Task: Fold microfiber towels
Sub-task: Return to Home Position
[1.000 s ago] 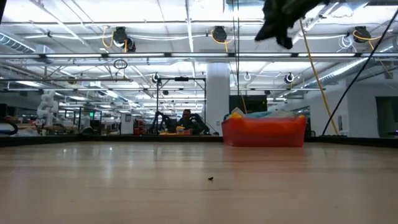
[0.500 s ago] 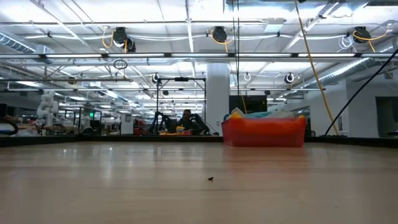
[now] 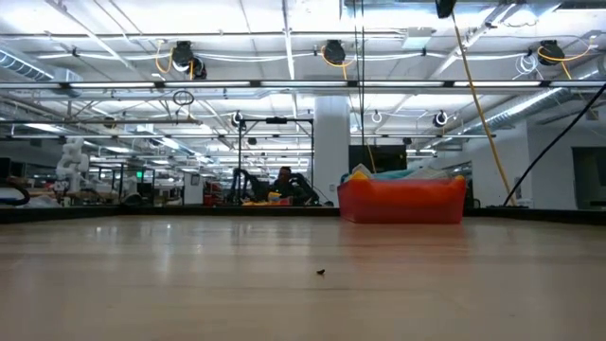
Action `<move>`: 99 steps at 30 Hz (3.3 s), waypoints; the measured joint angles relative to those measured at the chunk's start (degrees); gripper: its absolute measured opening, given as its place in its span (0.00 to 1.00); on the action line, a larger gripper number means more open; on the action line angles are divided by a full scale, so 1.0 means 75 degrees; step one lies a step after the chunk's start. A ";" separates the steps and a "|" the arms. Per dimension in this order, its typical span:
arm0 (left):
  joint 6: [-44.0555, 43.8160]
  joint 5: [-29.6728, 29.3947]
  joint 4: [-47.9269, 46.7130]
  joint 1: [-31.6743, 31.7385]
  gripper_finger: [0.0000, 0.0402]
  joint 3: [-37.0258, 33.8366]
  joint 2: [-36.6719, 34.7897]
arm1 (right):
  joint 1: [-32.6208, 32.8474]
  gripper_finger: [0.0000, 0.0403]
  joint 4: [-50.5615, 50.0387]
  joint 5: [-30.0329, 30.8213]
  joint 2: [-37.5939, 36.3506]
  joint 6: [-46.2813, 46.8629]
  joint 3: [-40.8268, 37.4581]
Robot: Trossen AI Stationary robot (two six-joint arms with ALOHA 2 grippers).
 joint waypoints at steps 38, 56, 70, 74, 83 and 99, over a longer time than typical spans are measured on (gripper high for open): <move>-0.0173 0.1005 0.6329 0.0868 0.02 -0.7088 -0.2955 | 0.0233 0.00 0.3454 -0.0563 -0.4383 -0.0943 -0.5936; 0.0187 0.1826 0.6391 0.1818 0.02 -0.7190 -0.3017 | 0.0239 0.00 0.2996 -0.0568 -0.5924 -0.1385 -0.6861; -0.0017 0.2004 0.6394 0.2250 0.01 -0.7190 -0.3015 | 0.0796 0.00 0.1728 -0.0345 -0.6133 -0.1679 -0.6877; -0.0020 0.1903 0.6391 0.2250 0.01 -0.7190 -0.3015 | 0.0792 0.00 0.1428 -0.0341 -0.6133 -0.1715 -0.6882; -0.0043 0.1880 0.6409 0.2250 0.01 -0.7190 -0.3015 | 0.0779 0.00 0.0776 -0.0323 -0.6130 -0.2077 -0.6885; 0.0656 0.2992 0.7013 0.2259 0.01 -0.7828 -0.3055 | 0.0777 0.00 0.0845 -0.0399 -0.6106 -0.2111 -0.6885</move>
